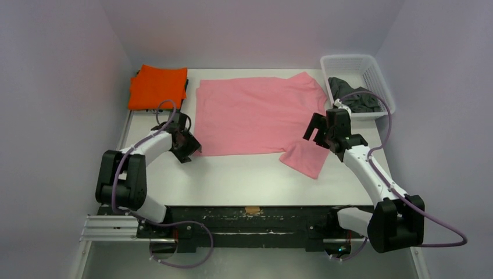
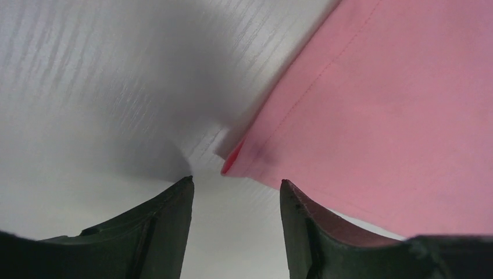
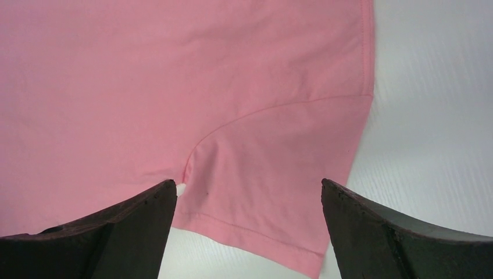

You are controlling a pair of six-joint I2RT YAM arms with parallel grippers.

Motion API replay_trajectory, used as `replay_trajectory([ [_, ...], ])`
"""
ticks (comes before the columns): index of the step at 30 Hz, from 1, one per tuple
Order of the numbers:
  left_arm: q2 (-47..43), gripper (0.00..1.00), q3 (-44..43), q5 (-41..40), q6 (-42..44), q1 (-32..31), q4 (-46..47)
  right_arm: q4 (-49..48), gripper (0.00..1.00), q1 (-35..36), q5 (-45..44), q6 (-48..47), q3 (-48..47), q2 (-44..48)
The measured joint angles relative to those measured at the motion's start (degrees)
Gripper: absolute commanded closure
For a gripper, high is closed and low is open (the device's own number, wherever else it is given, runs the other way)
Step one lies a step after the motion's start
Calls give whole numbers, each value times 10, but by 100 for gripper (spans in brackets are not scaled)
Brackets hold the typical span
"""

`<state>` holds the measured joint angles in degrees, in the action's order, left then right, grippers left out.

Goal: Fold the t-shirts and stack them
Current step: Grab the side of the flattened tshirt closest away from the robot with both arms

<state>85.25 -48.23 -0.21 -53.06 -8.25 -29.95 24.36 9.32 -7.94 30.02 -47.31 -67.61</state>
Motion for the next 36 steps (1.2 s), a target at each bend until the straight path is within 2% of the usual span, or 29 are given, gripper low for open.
replay_trajectory([
  [5,46,56,-23,-5,-19,-13,-1,3,8,0,-9,-2,0,1],
  [9,69,72,-49,-24,-35,-33,-17,8,8,0,-18,-3,0,1],
  [10,74,73,-56,-31,-38,-38,-23,9,8,0,-20,-3,0,1],
  [17,96,78,-90,-65,-63,-54,-57,22,8,0,-31,-9,0,2],
  [29,148,75,-162,-108,-89,-58,-95,66,7,0,-44,-19,-4,48],
  [36,166,81,-169,-95,-111,-68,-111,89,7,0,-46,-20,-7,75],
])
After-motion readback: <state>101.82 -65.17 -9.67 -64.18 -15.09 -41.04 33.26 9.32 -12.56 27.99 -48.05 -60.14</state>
